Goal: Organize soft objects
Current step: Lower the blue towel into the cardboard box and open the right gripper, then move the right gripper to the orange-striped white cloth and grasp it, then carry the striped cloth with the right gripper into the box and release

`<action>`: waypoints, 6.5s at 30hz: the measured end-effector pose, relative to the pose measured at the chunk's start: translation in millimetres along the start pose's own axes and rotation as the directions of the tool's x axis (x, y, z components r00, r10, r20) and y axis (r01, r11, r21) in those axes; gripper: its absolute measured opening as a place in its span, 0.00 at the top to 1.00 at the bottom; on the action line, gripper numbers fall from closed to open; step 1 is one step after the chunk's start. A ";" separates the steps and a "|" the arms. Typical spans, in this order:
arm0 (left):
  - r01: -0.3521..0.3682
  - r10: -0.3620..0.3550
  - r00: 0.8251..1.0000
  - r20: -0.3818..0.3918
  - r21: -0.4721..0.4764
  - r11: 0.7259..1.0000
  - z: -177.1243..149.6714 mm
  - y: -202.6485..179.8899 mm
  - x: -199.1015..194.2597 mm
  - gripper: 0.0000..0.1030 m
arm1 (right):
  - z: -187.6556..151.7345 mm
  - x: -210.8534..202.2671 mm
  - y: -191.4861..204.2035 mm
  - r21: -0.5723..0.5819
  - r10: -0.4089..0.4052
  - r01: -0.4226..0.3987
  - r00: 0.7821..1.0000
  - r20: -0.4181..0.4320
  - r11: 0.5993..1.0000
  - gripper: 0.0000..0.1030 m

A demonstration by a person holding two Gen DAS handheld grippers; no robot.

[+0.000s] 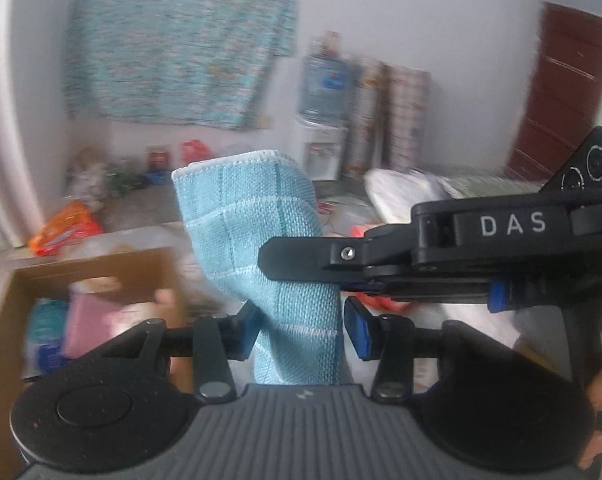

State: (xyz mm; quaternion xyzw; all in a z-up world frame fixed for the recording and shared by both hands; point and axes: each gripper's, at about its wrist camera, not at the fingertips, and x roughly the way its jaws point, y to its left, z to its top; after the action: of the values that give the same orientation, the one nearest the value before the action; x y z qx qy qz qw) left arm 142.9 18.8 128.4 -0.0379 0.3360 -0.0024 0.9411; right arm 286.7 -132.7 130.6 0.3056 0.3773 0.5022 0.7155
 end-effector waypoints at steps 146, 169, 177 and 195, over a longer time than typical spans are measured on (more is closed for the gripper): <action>0.232 -0.194 0.951 -0.242 0.144 0.962 -195.0 -64.8 81.5 0.35 | -237.1 -106.3 -168.6 0.412 -0.352 0.295 0.934 0.068 0.862 0.52; 0.233 -0.222 0.972 -0.079 0.199 0.952 -117.7 -86.0 69.6 0.58 | -171.5 -103.9 -130.1 0.337 -0.270 0.184 0.935 0.230 0.923 0.53; 0.154 -0.168 0.984 0.067 0.171 0.973 -60.8 -73.1 45.6 0.58 | -95.7 -88.8 -87.1 0.191 -0.205 0.157 0.943 0.264 0.969 0.53; -0.179 0.177 0.983 -0.052 -0.042 0.983 -62.2 105.7 -29.6 0.57 | -67.0 154.1 20.7 0.029 -0.006 0.015 0.958 -0.285 0.999 0.52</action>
State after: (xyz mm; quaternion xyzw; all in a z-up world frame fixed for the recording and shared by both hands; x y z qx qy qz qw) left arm 78.4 120.7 91.4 -0.0294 0.3608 0.0885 0.9280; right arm 252.4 23.9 76.2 0.2393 0.4859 0.5313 0.6515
